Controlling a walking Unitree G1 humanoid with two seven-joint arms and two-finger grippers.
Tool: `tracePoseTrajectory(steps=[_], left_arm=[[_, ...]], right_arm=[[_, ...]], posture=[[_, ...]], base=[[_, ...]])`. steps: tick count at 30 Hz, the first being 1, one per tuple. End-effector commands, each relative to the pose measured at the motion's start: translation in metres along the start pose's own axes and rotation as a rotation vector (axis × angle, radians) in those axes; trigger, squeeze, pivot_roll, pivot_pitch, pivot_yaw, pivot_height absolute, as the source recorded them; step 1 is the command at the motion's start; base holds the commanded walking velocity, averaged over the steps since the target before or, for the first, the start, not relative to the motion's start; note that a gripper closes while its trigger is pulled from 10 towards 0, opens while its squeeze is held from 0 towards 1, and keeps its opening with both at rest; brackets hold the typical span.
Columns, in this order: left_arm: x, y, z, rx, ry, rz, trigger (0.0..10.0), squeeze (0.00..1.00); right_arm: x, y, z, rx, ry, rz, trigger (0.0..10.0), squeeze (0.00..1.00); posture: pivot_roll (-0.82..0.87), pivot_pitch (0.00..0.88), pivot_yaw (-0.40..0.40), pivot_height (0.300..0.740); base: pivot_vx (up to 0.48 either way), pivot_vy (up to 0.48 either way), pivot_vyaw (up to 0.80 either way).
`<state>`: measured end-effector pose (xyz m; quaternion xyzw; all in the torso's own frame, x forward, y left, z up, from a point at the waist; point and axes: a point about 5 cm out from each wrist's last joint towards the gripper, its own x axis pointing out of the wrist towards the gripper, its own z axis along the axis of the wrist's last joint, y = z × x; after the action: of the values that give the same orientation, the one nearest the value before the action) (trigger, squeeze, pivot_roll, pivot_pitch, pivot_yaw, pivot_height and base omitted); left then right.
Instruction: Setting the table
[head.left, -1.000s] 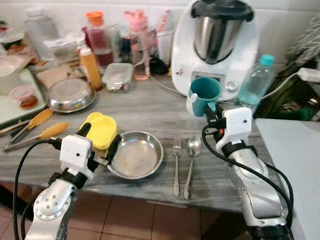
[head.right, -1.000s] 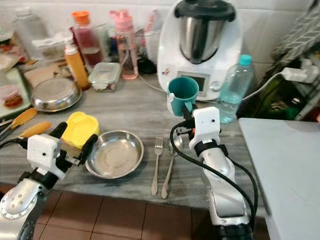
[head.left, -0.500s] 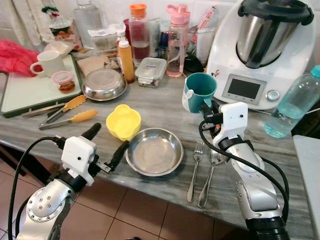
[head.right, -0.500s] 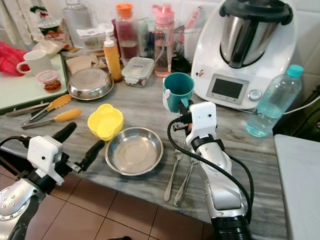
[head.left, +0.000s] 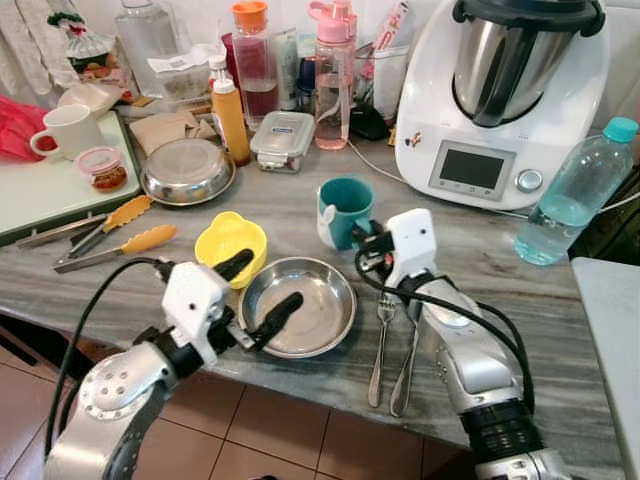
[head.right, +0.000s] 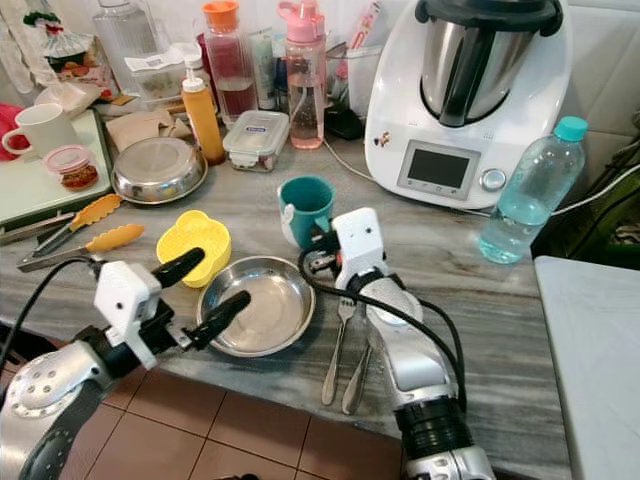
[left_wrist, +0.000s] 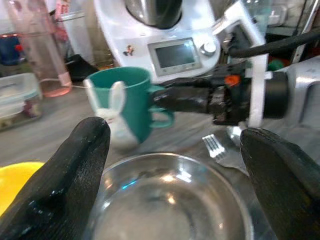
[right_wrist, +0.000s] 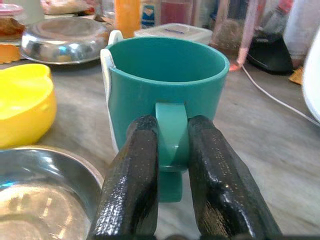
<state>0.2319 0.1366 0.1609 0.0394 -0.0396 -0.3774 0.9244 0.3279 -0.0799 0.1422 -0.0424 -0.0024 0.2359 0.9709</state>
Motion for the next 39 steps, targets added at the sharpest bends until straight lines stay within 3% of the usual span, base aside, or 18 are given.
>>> tracePoseTrajectory(steps=[1, 24, 36, 37, 38, 39], left_arm=[[0.003, -0.003, 0.003, -0.001, -0.005, -0.013, 10.0, 0.00], [0.008, -0.005, 0.003, -0.020, -0.016, -0.010, 10.0, 0.00], [0.008, -0.006, 0.001, -0.022, -0.011, -0.011, 10.0, 0.00], [0.008, -0.005, 0.001, -0.021, -0.009, -0.013, 10.0, 0.00], [0.008, -0.005, 0.001, -0.021, -0.009, -0.013, 10.0, 0.00], [0.008, -0.005, 0.001, -0.021, -0.007, -0.015, 10.0, 0.00]], right_arm=[[0.005, 0.004, 0.006, -0.018, -0.029, 0.018, 10.0, 0.00], [0.031, 0.011, 0.000, -0.021, -0.027, 0.044, 10.0, 0.00], [0.029, 0.017, -0.007, -0.014, -0.004, 0.051, 10.0, 0.00], [0.028, 0.017, -0.009, -0.011, -0.002, 0.053, 10.0, 0.13], [0.028, 0.017, -0.009, -0.011, -0.002, 0.053, 10.0, 0.13], [0.027, 0.017, -0.010, -0.010, -0.001, 0.052, 10.0, 0.72]], posture=[[0.07, 0.076, 0.013, 0.740], [0.08, 0.083, 0.009, 0.740], [0.07, 0.086, 0.018, 0.740], [0.07, 0.086, 0.021, 0.740], [0.07, 0.086, 0.021, 0.740], [0.06, 0.085, 0.023, 0.740]], base=[[0.000, 0.000, 0.00], [0.000, 0.000, 0.00], [0.000, 0.000, 0.00], [0.000, 0.000, 0.00], [0.000, 0.000, 0.00], [0.000, 0.000, 0.00]])
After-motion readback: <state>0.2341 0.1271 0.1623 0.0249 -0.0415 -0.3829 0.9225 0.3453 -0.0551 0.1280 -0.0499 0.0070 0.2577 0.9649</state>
